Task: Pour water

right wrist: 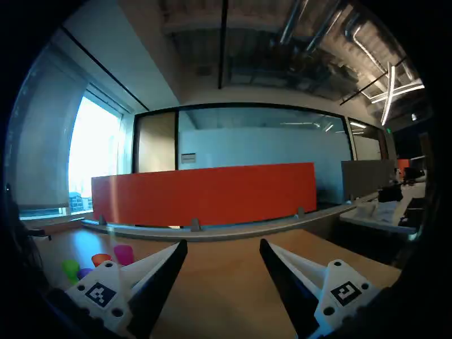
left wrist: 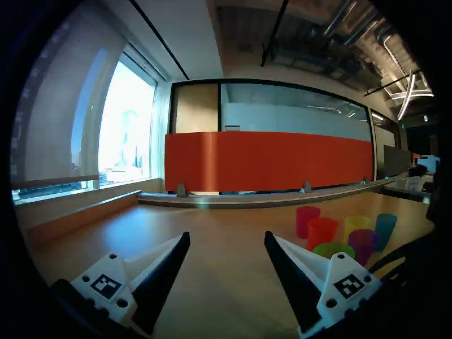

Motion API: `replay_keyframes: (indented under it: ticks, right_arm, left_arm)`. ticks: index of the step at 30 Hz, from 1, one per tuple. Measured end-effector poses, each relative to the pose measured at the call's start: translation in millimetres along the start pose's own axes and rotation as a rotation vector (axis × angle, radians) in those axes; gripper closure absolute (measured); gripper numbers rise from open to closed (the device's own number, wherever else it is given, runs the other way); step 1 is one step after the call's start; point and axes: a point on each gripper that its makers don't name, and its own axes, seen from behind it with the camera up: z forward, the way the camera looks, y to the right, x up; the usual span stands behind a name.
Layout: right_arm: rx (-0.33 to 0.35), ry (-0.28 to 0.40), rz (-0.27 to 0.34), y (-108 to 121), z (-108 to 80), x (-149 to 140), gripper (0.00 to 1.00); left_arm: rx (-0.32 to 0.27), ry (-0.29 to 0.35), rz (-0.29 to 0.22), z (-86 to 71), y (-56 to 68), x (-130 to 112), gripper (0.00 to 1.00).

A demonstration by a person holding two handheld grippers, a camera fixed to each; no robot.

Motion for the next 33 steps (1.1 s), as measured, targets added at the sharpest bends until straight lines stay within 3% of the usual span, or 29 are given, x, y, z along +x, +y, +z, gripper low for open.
replay_keyframes:
  ticks: [12, 20, 33]
  right_arm:
    - [0.031, -0.002, -0.001, -32, 10.8, -25, 0.01]
    - [0.033, -0.016, -0.017, -35, 11.7, -52, 0.01]
    - [0.027, -0.024, -0.04, -36, 18.3, -67, 0.01]
  left_arm:
    - [0.0, 0.0, 0.0, 0.3, 0.1, 0, 0.02]
    - [0.0, 0.0, 0.0, 0.3, 0.1, 0, 0.02]
    - [0.0, 0.0, 0.0, 0.0, 0.7, 0, 0.02]
